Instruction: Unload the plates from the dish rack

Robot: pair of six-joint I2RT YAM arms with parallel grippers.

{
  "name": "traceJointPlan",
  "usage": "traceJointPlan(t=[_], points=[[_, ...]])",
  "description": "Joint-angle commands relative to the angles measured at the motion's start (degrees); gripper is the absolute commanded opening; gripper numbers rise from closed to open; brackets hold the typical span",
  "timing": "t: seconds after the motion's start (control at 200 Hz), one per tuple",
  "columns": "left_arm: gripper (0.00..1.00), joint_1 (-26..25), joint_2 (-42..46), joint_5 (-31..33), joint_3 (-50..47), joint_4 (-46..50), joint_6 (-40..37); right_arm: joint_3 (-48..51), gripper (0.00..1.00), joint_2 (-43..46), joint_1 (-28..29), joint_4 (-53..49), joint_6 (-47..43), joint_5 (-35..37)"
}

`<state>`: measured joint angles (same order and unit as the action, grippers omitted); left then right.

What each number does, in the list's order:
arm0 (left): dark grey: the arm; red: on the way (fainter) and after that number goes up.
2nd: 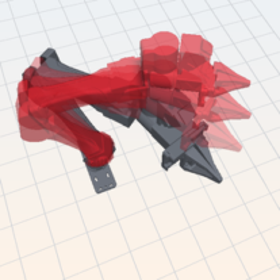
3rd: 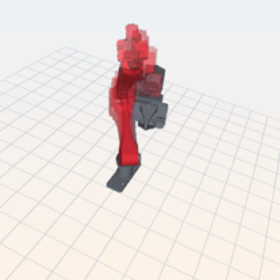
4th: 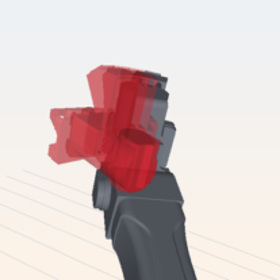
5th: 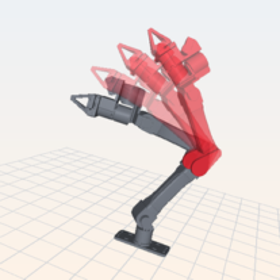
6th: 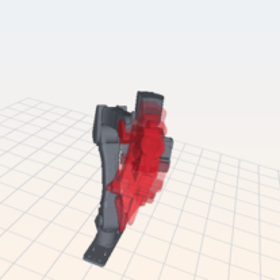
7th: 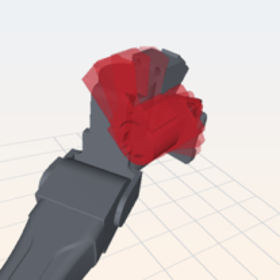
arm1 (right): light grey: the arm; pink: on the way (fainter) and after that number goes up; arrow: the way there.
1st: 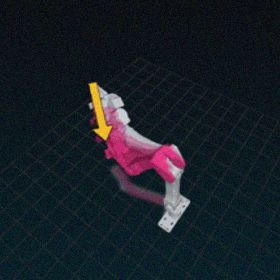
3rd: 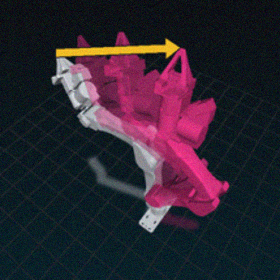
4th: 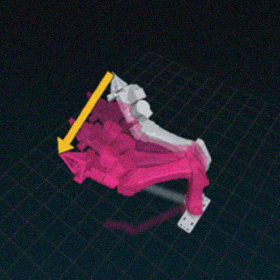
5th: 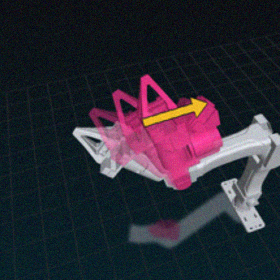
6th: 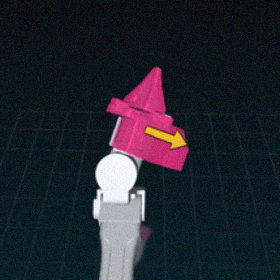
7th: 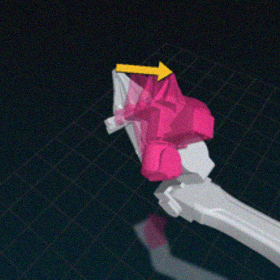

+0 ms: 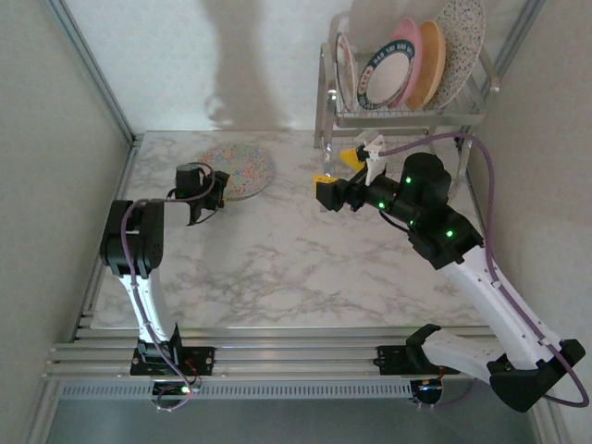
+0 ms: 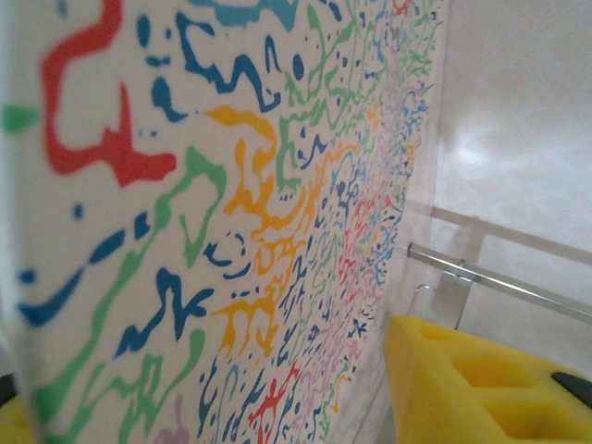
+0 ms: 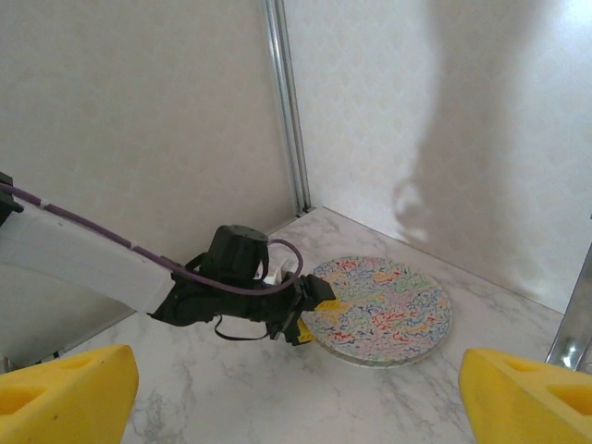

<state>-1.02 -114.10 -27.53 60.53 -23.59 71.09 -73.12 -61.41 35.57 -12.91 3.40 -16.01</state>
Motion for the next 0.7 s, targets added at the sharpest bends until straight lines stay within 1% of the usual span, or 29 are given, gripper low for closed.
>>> traceJointPlan(t=[0.0, 0.215, 0.691], points=[[0.53, 0.34, 2.83, 1.1, 2.04, 7.64, -2.17, -1.67, 0.9, 0.06, 0.62, 0.34, 0.07, 1.29], [0.56, 0.33, 3.1, 1.81, 4.03, 12.76, -3.41, -1.69, 0.9, 0.06, 0.56, 0.21, 0.51, 1.38], [0.57, 0.44, 4.68, 4.58, 5.38, 19.5, -4.45, -2.66, 0.9, 0.72, 0.57, -1.54, 0.82, 3.1]])
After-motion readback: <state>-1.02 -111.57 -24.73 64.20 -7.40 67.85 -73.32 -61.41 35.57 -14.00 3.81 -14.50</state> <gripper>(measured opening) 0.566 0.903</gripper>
